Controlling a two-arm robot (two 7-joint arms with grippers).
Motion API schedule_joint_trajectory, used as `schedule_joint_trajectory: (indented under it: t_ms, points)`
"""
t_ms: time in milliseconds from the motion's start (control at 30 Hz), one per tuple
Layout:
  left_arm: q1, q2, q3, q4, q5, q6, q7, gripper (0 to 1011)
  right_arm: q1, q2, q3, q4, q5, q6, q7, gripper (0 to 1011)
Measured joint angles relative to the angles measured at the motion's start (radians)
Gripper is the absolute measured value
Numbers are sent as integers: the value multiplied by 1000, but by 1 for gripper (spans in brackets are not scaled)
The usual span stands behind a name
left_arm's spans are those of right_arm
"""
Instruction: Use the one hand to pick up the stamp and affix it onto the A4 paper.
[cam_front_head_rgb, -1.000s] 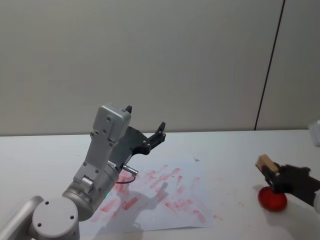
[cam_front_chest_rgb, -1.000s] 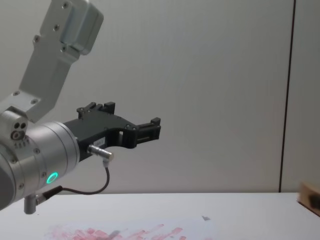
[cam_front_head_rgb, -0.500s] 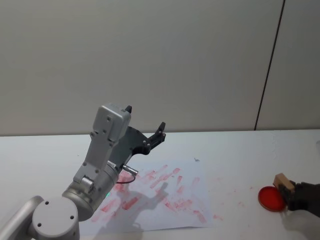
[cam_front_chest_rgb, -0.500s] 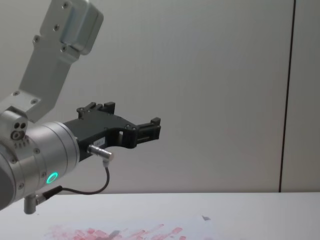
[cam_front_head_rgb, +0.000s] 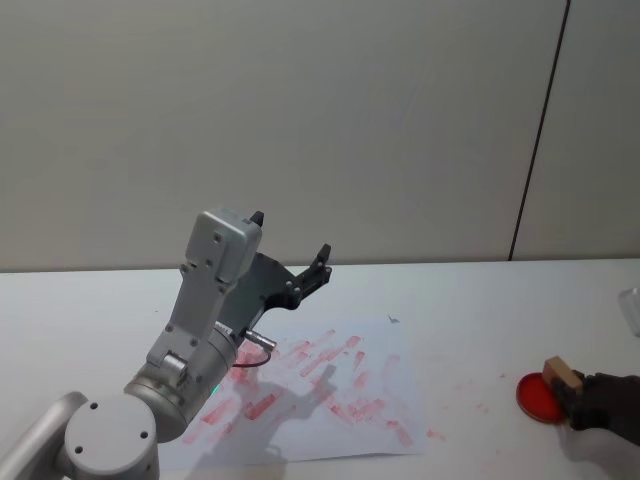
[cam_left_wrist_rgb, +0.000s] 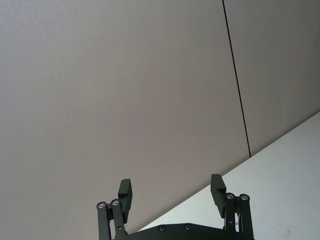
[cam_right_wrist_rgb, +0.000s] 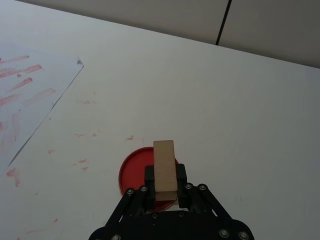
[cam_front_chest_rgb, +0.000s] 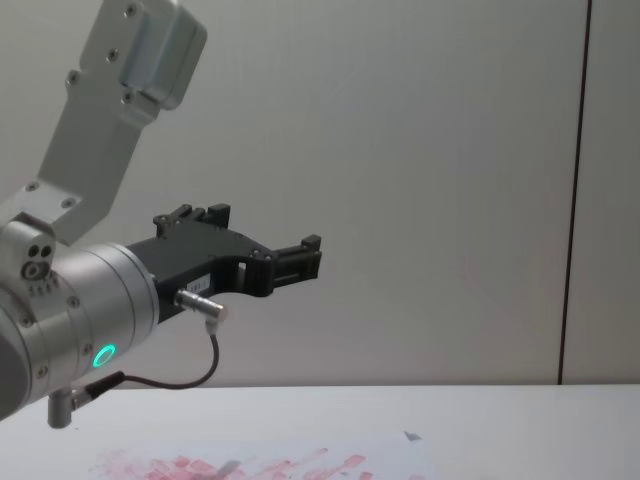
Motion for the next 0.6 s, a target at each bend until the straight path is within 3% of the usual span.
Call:
schedule_joint_trajectory:
  t_ms: [200, 333, 400, 467, 600]
  points:
    - [0, 0, 0, 0, 0, 0, 0, 1001, 6, -5, -5, 9, -9, -5, 5, 220]
    - [0, 0, 0, 0, 0, 0, 0, 1001, 7, -7, -7, 12, -12, -6, 6, 275]
    - [0, 0, 0, 0, 0, 0, 0, 1001, 8, -7, -8, 13, -13, -7, 7, 387]
    - [0, 0, 0, 0, 0, 0, 0, 1002, 9, -8, -8, 15, -14, -8, 7, 408]
    - [0, 0, 0, 0, 0, 0, 0, 1002, 10, -10, -9, 16, -16, -9, 8, 566]
